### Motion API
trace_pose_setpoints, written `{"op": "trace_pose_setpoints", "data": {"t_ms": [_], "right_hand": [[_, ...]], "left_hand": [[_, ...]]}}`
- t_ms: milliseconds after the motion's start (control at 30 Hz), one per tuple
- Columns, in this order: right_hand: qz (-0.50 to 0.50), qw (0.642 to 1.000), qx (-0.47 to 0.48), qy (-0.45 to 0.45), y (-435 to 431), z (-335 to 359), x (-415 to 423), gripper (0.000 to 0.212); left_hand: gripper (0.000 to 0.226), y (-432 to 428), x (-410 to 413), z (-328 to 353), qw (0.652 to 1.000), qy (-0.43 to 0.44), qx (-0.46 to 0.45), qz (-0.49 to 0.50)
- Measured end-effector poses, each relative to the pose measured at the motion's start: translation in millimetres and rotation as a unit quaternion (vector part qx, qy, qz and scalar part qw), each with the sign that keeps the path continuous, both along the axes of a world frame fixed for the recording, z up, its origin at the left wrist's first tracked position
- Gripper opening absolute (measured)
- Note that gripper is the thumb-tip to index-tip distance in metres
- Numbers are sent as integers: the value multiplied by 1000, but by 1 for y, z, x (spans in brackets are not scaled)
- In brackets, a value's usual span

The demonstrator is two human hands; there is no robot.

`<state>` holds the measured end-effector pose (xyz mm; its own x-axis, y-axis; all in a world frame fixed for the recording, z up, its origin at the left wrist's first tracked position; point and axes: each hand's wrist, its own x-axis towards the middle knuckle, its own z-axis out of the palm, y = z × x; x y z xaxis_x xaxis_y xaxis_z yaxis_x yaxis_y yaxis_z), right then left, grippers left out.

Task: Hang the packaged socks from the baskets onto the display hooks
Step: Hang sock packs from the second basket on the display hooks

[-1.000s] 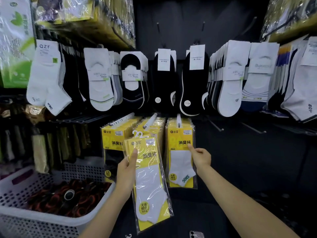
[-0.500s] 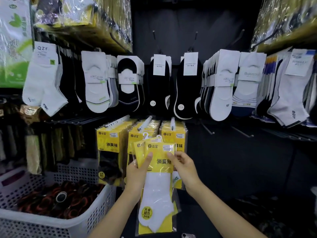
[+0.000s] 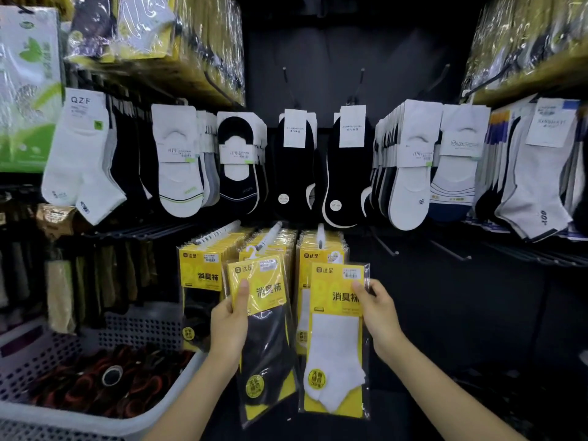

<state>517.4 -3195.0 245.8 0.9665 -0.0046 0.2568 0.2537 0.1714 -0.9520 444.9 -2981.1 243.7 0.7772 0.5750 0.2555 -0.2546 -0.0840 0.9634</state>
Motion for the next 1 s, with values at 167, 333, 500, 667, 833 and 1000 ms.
{"op": "trace_pose_setpoints", "data": {"t_ms": [167, 333, 500, 667, 833, 1000], "right_hand": [[-25, 998, -44, -26, 12, 20, 19, 22], [-37, 997, -61, -15, 31, 15, 34, 15], [-86, 995, -52, 18, 37, 6, 52, 18], [-152, 987, -41, 32, 35, -6, 62, 22], [-189, 977, -95, 30, 22, -23, 56, 26], [-97, 990, -88, -54, 31, -15, 26, 21]], "left_hand": [[54, 14, 3, 3, 1000, -8, -6, 29], [53, 18, 5, 1, 999, -9, -10, 32], [43, 19, 8, -3, 1000, -4, 11, 24], [41, 17, 5, -3, 1000, 7, 6, 21], [48, 14, 2, -3, 1000, 7, 14, 15], [47, 3, 9, -7, 1000, 10, 3, -25]]}}
